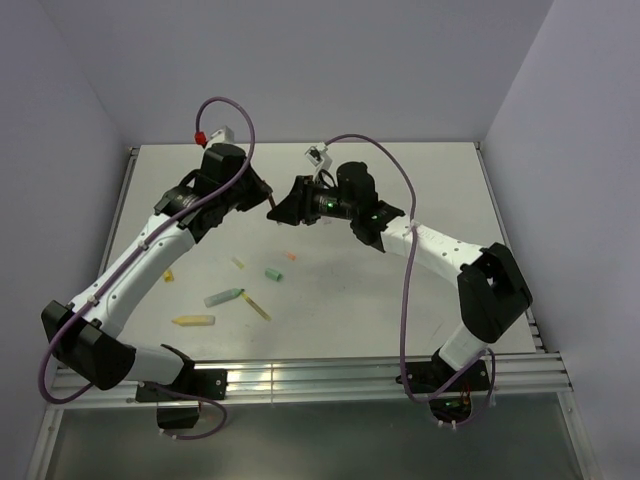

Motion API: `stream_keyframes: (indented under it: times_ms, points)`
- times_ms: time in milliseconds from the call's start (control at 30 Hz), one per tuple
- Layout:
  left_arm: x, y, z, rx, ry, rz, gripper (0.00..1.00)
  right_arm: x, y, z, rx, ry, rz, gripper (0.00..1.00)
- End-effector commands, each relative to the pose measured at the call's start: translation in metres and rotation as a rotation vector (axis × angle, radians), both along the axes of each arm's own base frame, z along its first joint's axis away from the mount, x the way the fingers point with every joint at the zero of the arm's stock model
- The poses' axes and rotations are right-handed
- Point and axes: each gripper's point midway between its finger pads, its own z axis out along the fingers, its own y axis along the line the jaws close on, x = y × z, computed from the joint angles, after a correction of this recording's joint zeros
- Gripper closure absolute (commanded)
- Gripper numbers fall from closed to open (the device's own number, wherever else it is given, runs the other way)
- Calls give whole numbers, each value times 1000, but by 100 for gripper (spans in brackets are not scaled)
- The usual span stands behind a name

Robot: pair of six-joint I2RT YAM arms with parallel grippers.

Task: Insert the pens into the pen caps

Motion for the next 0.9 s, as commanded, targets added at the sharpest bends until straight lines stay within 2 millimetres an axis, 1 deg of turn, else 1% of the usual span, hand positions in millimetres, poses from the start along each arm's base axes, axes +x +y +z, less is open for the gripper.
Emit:
stream_keyframes:
  times_ms: [0, 67, 133, 200, 367, 433, 533, 567, 633, 700, 733, 767, 833, 867]
  points:
    - [4, -8, 32, -47, -79, 0, 100, 4, 9, 17, 26, -29, 0, 49]
    - [3, -11, 32, -49, -80, -4, 100, 5, 11, 16, 28, -25, -2, 51]
    - [3, -12, 32, -51, -81, -6, 100, 6, 11, 16, 29, -21, -3, 52]
    - [2, -14, 33, -55, -84, -14, 100, 5, 12, 15, 25, -18, -1, 56]
    - [-1, -22, 30, -55, -75, -32, 100, 6, 10, 15, 22, -24, -22, 60]
    - [-3, -25, 29, -56, -75, -40, 100, 6, 10, 14, 17, -22, -23, 64]
    - [-4, -28, 27, -58, -72, -45, 100, 6, 8, 14, 12, -25, -33, 76]
    - [-4, -28, 28, -59, -75, -47, 100, 7, 7, 14, 9, -27, -35, 87]
    - [-6, -29, 29, -63, -79, -53, 100, 7, 4, 9, -7, -21, -49, 99]
    - [-6, -29, 30, -66, -85, -56, 99, 6, 1, 9, -13, -28, -61, 100]
    - [-6, -28, 31, -61, -90, -54, 96, 6, 0, 8, -18, -26, -64, 100]
    - [-5, -26, 33, -59, -96, -48, 84, 5, -2, 6, -25, -29, -66, 100]
    - [-6, -22, 39, -56, -115, -38, 75, 5, -6, 8, -33, -34, -76, 100]
    - [-8, -21, 43, -59, -122, -35, 67, 3, -7, 6, -41, -38, -76, 100]
